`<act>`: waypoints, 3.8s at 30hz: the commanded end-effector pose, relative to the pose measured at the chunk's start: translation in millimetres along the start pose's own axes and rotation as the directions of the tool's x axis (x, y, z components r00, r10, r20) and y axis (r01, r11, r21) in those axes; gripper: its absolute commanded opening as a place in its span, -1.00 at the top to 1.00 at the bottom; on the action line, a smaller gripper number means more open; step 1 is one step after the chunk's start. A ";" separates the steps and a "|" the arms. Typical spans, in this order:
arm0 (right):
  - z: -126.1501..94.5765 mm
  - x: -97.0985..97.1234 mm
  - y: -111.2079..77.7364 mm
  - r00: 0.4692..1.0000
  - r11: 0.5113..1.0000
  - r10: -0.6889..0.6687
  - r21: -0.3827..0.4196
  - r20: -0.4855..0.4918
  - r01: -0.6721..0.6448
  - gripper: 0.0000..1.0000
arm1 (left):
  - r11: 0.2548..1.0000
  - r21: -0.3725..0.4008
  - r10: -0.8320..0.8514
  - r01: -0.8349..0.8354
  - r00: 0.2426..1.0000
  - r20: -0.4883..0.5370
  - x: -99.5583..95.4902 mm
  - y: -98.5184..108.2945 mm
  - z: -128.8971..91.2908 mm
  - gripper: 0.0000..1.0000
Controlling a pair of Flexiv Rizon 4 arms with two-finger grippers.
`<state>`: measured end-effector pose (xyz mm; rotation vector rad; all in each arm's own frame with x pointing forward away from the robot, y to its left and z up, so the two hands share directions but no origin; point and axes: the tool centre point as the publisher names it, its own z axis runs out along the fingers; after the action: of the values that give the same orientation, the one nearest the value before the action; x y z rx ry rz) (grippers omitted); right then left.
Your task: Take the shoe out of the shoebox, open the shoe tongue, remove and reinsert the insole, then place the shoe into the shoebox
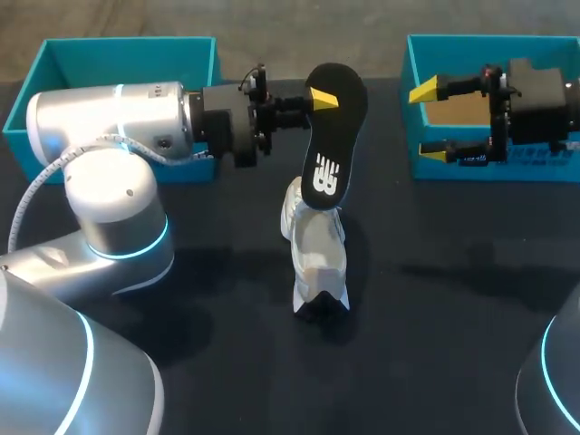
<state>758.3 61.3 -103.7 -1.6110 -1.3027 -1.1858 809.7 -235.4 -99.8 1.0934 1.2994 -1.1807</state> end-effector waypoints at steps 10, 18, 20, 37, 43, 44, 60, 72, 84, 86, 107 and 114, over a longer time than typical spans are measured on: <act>-1.4 0.8 -3.6 1.000 1.000 0.002 -0.006 0.004 -0.002 -1.00 | 1.000 0.001 0.001 -0.001 1.000 -0.003 -0.7 -0.5 -2.2 1.00; -3.5 -3.5 -9.2 0.999 1.000 -0.015 -0.016 0.040 0.015 -1.00 | 1.000 0.001 0.001 -0.001 1.000 -0.003 -0.7 -0.5 -2.2 1.00; -8.2 -11.4 -16.0 0.999 0.999 -0.022 -0.028 0.049 0.024 -1.00 | 1.000 0.001 0.001 -0.001 1.000 -0.003 -0.7 -0.5 -2.2 1.00; -30.8 -62.1 -66.3 0.987 0.994 0.009 -0.112 0.161 0.009 -1.00 | 1.000 0.001 0.001 -0.001 1.000 -0.003 -0.7 -0.5 -2.2 1.00; -26.2 -82.3 -76.2 0.984 0.995 0.035 -0.098 0.174 -0.018 -1.00 | 1.000 0.001 0.001 -0.001 1.000 -0.003 -0.7 -0.5 -2.2 1.00; -24.8 -83.8 -78.3 0.984 0.995 0.035 -0.096 0.174 -0.018 -1.00 | 1.000 0.001 0.001 -0.001 1.000 -0.003 -0.7 -0.5 -2.2 1.00; -7.0 -109.5 -88.3 0.977 0.982 -0.013 -0.182 0.211 0.052 -1.00 | 1.000 0.001 0.001 -0.001 1.000 -0.003 -0.7 -0.5 -2.2 1.00; 22.0 -129.1 -96.6 0.970 0.987 -0.025 -0.146 0.241 0.062 -1.00 | 1.000 0.001 0.001 -0.001 1.000 -0.003 -0.7 -0.5 -2.2 1.00; 36.0 -133.4 -93.0 0.973 0.989 -0.026 -0.134 0.228 0.058 -1.00 | 1.000 0.001 0.001 -0.001 1.000 -0.003 -0.7 -0.5 -2.2 1.00; 36.0 -133.4 -93.0 0.973 0.989 -0.026 -0.134 0.228 0.058 -1.00 | 1.000 0.001 0.001 -0.001 1.000 -0.003 -0.7 -0.5 -2.2 1.00; 36.0 -133.4 -93.0 0.973 0.989 -0.026 -0.134 0.228 0.058 -1.00 | 0.937 0.124 -0.328 0.327 0.945 -0.014 -8.5 -24.9 -31.3 1.00; 36.0 -133.4 -93.0 0.973 0.989 -0.026 -0.134 0.228 0.058 -1.00 | 0.889 0.123 -0.438 0.442 0.897 -0.057 -0.7 -42.4 -54.3 1.00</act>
<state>667.8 74.2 -242.2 -1.8707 -1.4289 -1.1650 773.8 -202.3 -97.1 0.9349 1.5286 -1.6179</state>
